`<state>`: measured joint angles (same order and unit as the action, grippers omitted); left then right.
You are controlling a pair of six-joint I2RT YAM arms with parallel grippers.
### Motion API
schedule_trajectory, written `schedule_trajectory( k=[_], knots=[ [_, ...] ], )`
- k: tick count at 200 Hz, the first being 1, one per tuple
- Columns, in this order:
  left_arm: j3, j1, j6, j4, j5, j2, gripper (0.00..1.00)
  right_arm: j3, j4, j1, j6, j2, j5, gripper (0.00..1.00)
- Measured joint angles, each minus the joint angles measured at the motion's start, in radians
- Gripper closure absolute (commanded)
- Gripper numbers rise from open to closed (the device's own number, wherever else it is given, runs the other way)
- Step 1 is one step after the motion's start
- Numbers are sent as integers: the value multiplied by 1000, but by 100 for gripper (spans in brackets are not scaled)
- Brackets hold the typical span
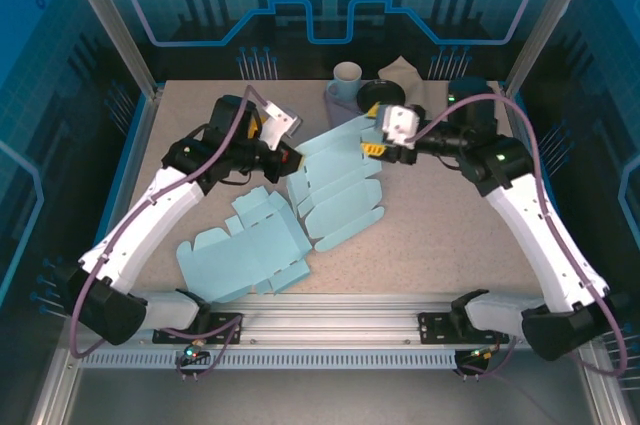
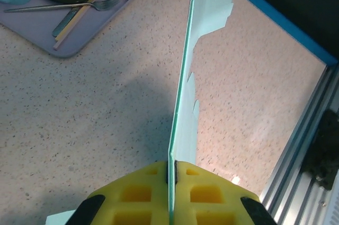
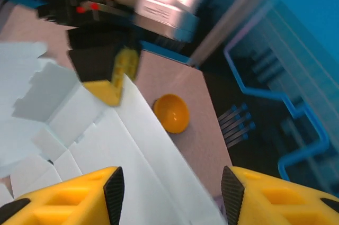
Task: Fold the paper box
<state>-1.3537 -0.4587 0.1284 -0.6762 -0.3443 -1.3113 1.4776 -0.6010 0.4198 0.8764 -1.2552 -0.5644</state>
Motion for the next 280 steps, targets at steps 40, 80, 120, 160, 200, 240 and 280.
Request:
schedule_trajectory(
  k=[40, 80, 120, 160, 200, 240, 280],
  knots=[
    [0, -90, 71, -35, 125, 14, 100, 220, -217, 71, 240, -222, 105, 50],
    [0, -130, 127, -53, 200, 59, 100, 238, -379, 103, 356, -285, 228, 54],
    [0, -140, 161, -57, 229, 68, 100, 237, -408, 118, 391, -287, 337, 60],
    [1, -160, 172, -61, 259, 68, 100, 237, -410, 138, 412, -287, 414, 69],
    [4, -168, 190, -62, 282, 68, 100, 237, -420, 157, 430, -287, 473, 89],
    [11, -175, 183, -60, 297, 68, 68, 237, -428, 174, 405, -287, 513, 100],
    [89, -174, 69, 1, 307, 145, 55, 153, -400, 175, 372, -275, 568, 100]
  ],
)
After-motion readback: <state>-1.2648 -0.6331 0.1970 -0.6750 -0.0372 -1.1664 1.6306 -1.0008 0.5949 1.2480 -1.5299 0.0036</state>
